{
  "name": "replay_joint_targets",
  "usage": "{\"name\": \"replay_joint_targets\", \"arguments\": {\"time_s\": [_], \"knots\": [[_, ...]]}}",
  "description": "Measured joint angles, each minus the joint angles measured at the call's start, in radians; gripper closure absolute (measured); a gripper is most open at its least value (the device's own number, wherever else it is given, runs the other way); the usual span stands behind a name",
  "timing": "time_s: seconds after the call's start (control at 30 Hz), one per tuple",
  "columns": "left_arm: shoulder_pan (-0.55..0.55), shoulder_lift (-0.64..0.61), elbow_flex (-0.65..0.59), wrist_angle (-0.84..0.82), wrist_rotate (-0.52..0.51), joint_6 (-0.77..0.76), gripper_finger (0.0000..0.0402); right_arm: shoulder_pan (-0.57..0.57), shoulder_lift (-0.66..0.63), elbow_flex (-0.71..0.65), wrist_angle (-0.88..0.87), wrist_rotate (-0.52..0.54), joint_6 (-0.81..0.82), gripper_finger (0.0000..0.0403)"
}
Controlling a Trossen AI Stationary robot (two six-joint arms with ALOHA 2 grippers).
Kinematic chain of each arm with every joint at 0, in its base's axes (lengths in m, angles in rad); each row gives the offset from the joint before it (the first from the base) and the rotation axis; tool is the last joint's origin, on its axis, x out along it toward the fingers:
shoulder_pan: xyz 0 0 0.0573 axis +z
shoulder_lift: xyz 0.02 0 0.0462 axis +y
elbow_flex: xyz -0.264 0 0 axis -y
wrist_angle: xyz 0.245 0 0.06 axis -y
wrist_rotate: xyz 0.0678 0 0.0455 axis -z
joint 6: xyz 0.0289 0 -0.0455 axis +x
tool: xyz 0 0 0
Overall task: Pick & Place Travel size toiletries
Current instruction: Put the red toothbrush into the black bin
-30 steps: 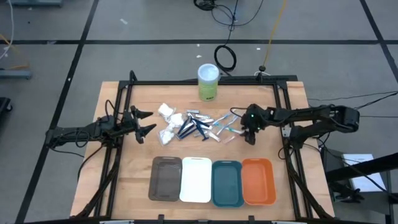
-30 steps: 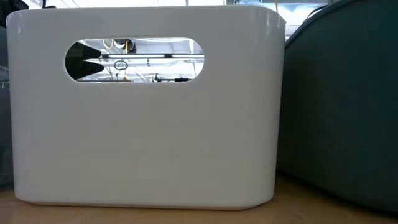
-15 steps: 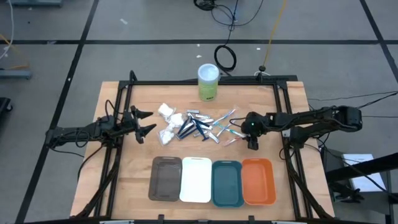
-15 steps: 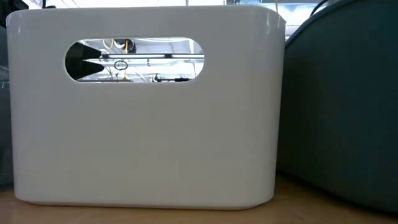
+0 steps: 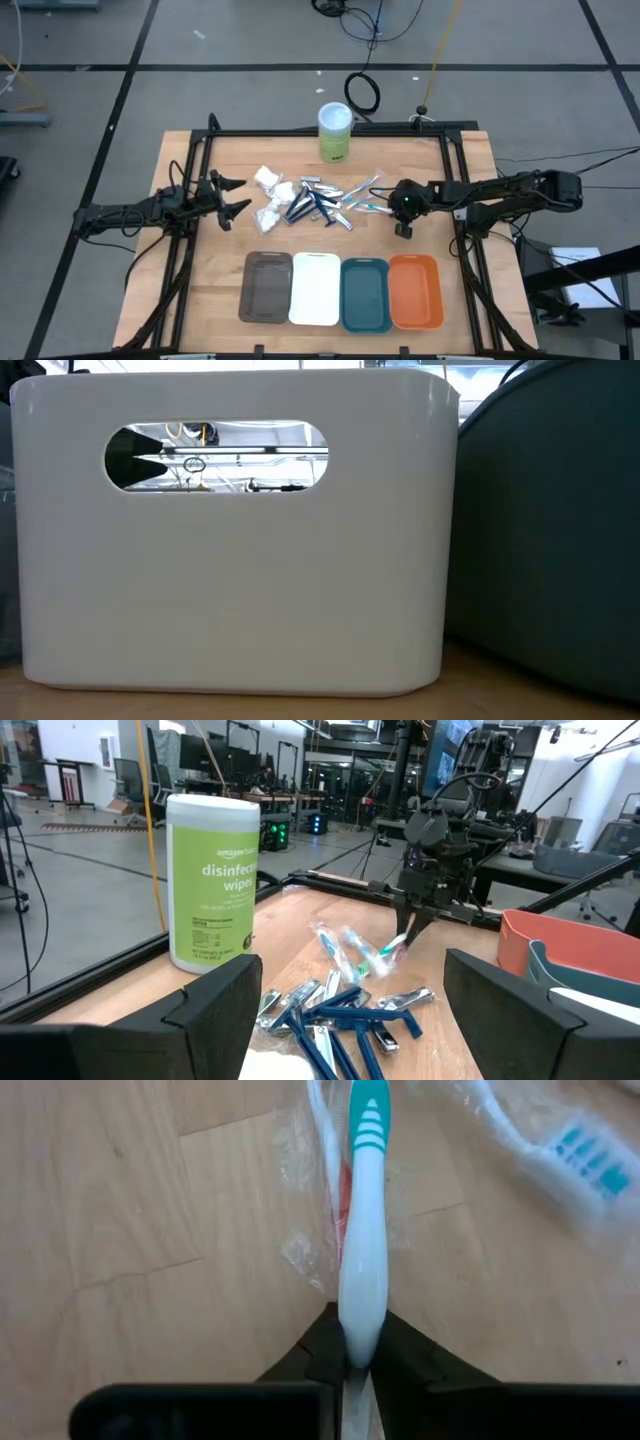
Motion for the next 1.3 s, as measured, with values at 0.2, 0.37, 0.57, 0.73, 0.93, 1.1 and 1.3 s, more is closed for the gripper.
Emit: {"name": "replay_joint_targets", "arguments": {"time_s": [0.2,0.37,0.57,0.73,0.93,1.1,1.3], "knots": [[0.000,0.000,0.000,0.000,0.000,0.000,0.0096,-0.001,-0.083,-0.003,-0.002,-0.020,0.026,0.0380],[0.000,0.000,0.000,0.000,0.000,0.000,0.0096,-0.001,-0.241,-0.002,0.026,-0.076,0.091,0.0382],[0.000,0.000,0.000,0.000,0.000,0.000,0.0096,-0.002,-0.392,0.000,0.023,-0.061,0.170,0.0377],[0.000,0.000,0.000,0.000,0.000,0.000,0.0096,-0.002,-0.383,-0.001,-0.132,0.040,0.147,0.0353],[0.000,0.000,0.000,0.000,0.000,0.000,0.0096,-0.002,-0.317,-0.058,-0.087,0.027,0.155,0.0372],[0.000,0.000,0.000,0.000,0.000,0.000,0.0096,-0.002,-0.279,-0.105,-0.011,0.026,0.180,0.0353],[0.000,0.000,0.000,0.000,0.000,0.000,0.0096,-0.002,-0.242,-0.109,-0.006,0.036,0.212,0.0252]]}}
